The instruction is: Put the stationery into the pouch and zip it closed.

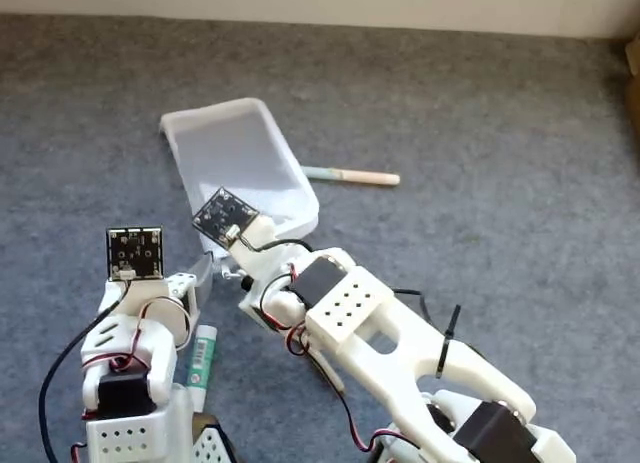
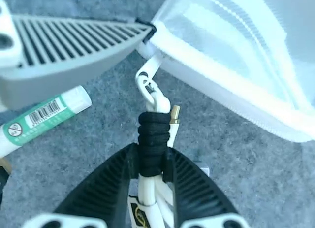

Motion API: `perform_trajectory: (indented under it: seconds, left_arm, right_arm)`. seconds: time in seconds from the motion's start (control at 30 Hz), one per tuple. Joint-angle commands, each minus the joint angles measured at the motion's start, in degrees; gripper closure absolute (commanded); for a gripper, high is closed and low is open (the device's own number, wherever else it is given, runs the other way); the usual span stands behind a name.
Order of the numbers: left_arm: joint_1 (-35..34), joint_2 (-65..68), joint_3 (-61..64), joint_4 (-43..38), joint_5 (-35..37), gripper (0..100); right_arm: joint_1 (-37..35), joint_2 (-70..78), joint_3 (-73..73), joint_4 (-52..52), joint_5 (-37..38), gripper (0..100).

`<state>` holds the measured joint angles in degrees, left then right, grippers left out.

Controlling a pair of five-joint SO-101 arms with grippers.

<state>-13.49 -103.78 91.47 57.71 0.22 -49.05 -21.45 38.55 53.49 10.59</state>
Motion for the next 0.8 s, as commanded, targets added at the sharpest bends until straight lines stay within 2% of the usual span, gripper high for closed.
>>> perform_trajectory:
  seconds: [0.0, 0.2, 0.33, 0.6, 0.77]
  left_arm:
    - [1.01, -0.48, -1.01, 0.44, -0.53, 73]
    - [1.27, -0.48, -4.0, 5.63, -0.62, 73]
    - [3.91, -0.48, -4.35, 6.95, -0.62, 72]
    - [4.18, -0.48, -11.12, 15.56, -0.26, 72]
    - [4.09, -0.48, -11.38, 15.38, -0.26, 72]
  right_arm:
    - [-0.48, -3.82, -1.27, 0.31, 0.26, 99.5]
    - [1.19, -11.56, -0.84, 0.31, 0.26, 99.5]
    - [1.01, -15.52, -0.31, 0.31, 0.26, 99.5]
    - [0.92, -14.11, 2.42, -4.18, 0.26, 99.5]
    - [0.84, -13.76, 2.68, -4.26, 0.26, 99.5]
